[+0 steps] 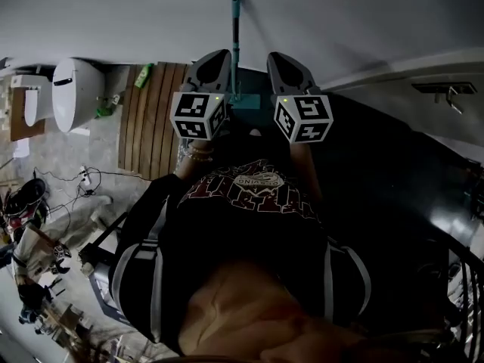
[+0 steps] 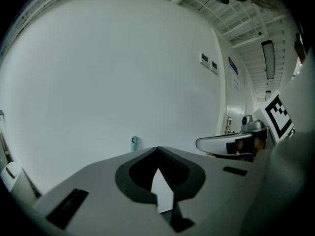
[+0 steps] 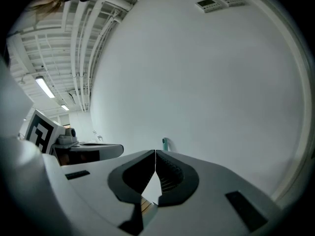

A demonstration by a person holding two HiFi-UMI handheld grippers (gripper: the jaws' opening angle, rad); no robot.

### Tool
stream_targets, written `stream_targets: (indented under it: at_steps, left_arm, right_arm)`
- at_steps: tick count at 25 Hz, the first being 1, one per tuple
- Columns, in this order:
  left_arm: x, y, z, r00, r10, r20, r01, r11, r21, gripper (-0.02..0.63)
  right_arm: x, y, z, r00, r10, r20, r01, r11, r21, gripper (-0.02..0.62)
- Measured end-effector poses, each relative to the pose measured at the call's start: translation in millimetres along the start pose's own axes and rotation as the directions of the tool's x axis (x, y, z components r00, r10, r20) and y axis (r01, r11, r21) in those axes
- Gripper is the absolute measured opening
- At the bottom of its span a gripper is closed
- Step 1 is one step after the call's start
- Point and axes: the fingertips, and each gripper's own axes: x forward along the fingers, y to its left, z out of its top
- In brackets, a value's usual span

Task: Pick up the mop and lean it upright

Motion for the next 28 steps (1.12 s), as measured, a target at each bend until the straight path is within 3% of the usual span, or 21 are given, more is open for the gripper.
stream_targets:
  at_steps: [17, 28]
  left_arm:
    - [54, 82, 0, 0.986, -0.151, -0.066, 0.155, 0.986, 0.054, 0.048]
    - [105, 96, -11, 0.989, -0.101, -0.111, 0.107, 0.993, 0.051, 0.049]
  right_arm:
    - [86, 13, 3, 0.989, -0.149, 0.004, 0.149, 0.988, 0.044, 0.018]
    - [81, -28, 11, 0.981, -0.193, -0.025, 0.194, 0.980, 0.037, 0.018]
